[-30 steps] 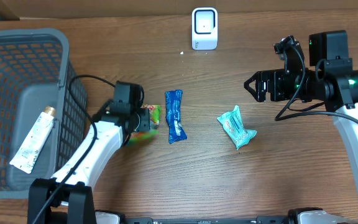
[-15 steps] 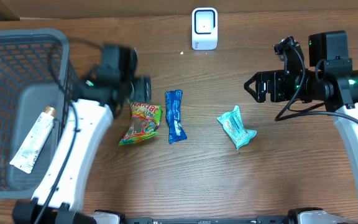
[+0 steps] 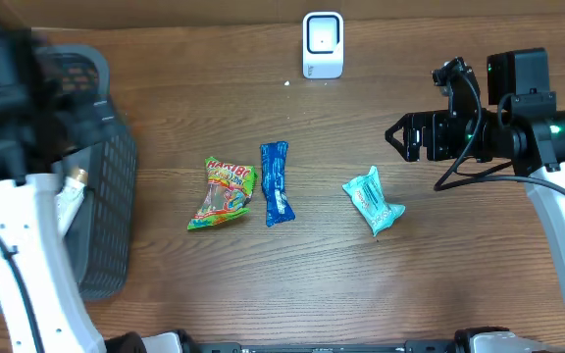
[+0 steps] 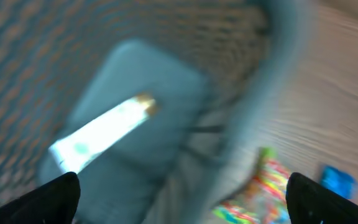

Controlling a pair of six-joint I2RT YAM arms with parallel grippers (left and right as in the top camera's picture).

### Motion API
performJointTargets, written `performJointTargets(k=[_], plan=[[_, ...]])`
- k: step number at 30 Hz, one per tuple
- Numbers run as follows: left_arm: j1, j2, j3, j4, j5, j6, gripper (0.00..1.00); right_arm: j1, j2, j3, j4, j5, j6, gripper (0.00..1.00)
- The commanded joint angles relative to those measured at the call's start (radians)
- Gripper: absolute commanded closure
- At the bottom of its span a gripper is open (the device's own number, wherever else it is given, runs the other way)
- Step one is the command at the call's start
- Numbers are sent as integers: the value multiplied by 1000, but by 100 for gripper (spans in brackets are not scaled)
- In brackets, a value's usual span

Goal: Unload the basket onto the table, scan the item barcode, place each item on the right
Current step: 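Reach the left gripper into the basket and grasp the white-gold tube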

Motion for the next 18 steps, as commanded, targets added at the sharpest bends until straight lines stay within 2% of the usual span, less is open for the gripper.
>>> performJointTargets(k=[1, 5, 9, 16, 18], plan=[[165, 3, -41, -10, -19, -32, 3, 4, -4, 13, 8, -6, -1, 4], [292, 13, -124, 21, 23, -21, 3, 4, -4, 13, 19, -6, 0, 3], [340, 24, -263, 114, 25, -21, 3, 4, -4, 13, 23, -6, 0, 3], [360, 27, -577, 456, 3, -20, 0, 4, -4, 13, 11, -6, 0, 3], [360, 29, -657, 579, 6, 21, 0, 4, -4, 13, 10, -6, 0, 3]])
